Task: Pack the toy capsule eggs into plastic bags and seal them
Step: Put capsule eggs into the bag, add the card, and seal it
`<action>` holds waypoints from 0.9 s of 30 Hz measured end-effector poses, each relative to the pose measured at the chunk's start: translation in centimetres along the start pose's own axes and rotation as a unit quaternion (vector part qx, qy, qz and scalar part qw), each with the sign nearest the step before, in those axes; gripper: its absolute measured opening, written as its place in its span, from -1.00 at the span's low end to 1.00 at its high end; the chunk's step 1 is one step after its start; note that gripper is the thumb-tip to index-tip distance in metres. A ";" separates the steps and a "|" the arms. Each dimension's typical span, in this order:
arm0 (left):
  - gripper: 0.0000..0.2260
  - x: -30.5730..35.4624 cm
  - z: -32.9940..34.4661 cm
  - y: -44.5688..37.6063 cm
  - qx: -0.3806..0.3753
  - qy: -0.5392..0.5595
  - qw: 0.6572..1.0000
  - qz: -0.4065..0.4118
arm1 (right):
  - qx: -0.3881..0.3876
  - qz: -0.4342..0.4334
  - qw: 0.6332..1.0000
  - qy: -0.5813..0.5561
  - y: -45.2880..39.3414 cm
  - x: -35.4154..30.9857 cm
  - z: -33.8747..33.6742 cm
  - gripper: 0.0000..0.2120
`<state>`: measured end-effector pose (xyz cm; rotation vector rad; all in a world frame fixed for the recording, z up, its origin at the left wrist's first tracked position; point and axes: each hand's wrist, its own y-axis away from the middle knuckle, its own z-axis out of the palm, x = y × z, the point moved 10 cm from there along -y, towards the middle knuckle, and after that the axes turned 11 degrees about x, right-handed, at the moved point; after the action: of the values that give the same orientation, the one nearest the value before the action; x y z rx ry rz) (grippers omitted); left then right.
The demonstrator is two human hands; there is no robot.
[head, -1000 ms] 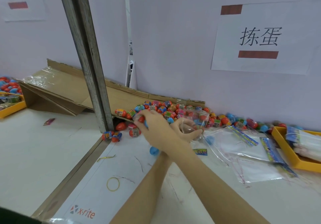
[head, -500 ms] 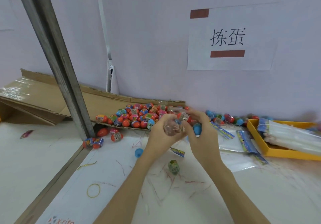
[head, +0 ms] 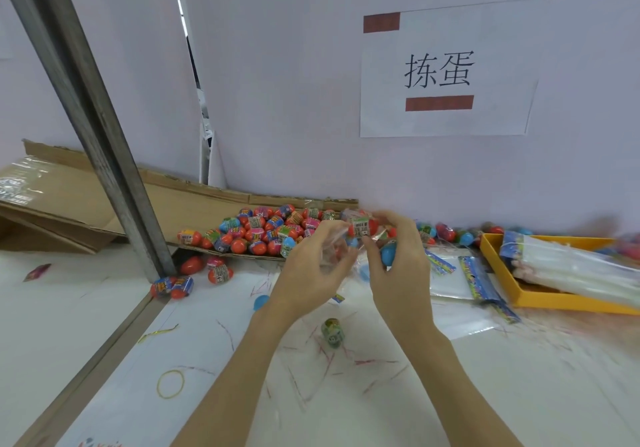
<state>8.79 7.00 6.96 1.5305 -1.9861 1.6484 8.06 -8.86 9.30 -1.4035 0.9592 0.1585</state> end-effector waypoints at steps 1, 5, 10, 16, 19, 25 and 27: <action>-0.71 -0.6 0.0 0.0 -0.005 -0.014 1.000 -0.005 | 0.004 0.013 1.000 0.002 0.0 0.7 0.0 -0.72; -0.83 -2.0 -1.7 -0.5 0.055 -0.065 0.996 -0.009 | 0.001 0.058 0.997 0.044 -0.1 3.7 0.1 -0.74; -0.83 -3.0 -2.8 -0.7 0.085 -0.042 0.994 -0.049 | 0.008 0.096 0.989 0.111 -0.5 6.6 -0.6 -0.75; -0.72 -2.3 -2.1 -0.6 0.055 -0.036 0.997 -0.041 | 0.041 0.035 0.995 -0.080 -0.3 2.7 -0.5 -0.77; -0.68 -1.6 -1.5 -0.4 0.026 -0.026 0.999 -0.033 | 0.028 -0.022 0.994 -0.106 0.0 0.5 0.1 -0.72; -0.65 -0.9 -0.9 -0.2 0.004 -0.030 0.999 -0.025 | -0.003 -0.043 0.998 -0.053 0.4 0.4 1.0 -0.74; -0.63 -0.6 -0.9 -0.2 0.002 -0.033 0.999 -0.022 | -0.004 -0.025 0.999 -0.048 0.3 0.7 0.9 -0.74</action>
<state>8.84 8.10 7.02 1.6390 -1.9686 1.6053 8.78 -8.36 8.52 -1.4137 0.8438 0.1905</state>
